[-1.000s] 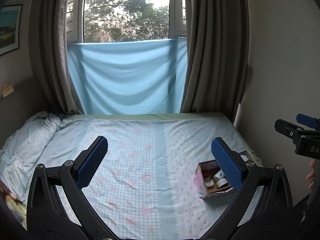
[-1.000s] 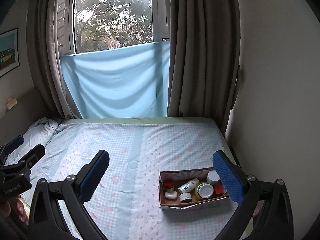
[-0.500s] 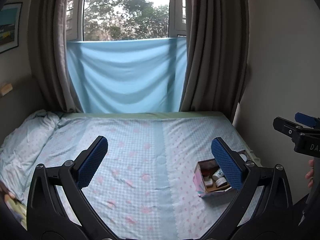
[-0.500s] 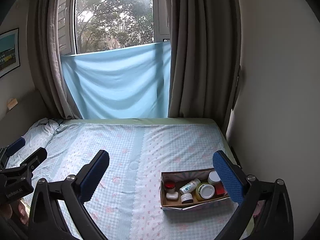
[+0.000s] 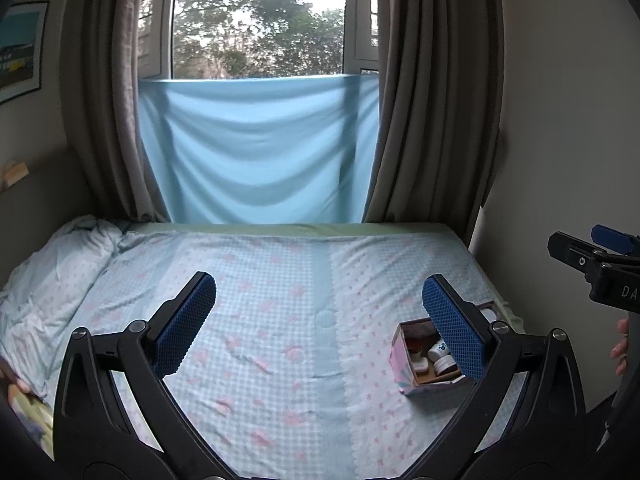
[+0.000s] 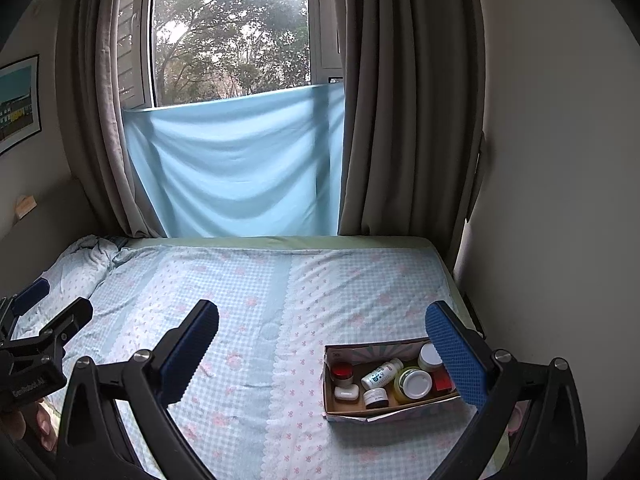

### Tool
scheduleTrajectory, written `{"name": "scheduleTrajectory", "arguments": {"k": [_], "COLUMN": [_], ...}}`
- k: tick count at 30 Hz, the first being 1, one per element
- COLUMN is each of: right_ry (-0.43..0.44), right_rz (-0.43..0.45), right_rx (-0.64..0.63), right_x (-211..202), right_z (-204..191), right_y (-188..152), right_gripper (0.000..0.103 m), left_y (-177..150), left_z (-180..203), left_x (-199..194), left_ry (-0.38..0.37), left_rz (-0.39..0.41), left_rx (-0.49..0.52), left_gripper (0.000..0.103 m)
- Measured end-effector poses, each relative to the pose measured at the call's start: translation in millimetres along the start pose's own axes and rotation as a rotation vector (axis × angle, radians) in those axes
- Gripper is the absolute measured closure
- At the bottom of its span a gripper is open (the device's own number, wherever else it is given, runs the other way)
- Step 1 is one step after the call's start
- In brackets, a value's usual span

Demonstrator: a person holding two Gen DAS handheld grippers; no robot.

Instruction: Organize rigid objects

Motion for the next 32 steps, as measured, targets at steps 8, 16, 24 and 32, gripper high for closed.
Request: {"name": "scheduleTrajectory", "arguments": {"k": [8, 16, 24, 32], "right_ry": [-0.001, -0.009, -0.015, -0.015], "right_rz": [-0.001, 0.008, 0.017, 0.02], "right_rx": [0.002, 0.002, 0.005, 0.01], "right_x": [1, 3, 3, 3], "right_z": [0, 0, -2, -5], "right_y": [1, 4, 5, 5], "right_gripper": [0.0, 0.0, 0.0, 0.0], "left_y": [2, 4, 7, 8], "left_z": [-2, -2, -11, -12], "left_x": [1, 0, -5, -3], "left_ry": [0.007, 0.014, 0.089, 0.076], "left_rz": [0.006, 0.025, 0.053, 0.061], "left_rx": [-0.001, -0.001, -0.021, -0.027], "left_gripper": [0.0, 0.0, 0.0, 0.0]}}
Point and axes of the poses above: each gripper's, at about its wrist camera, not at the fingertips, and x roughly the way its jaws point, z to its right, y to its top, the point moved 7 cm from there along x, roughly the way its jaws point, and after that the axes turned 7 degrees about x, right-handed, at the moved point
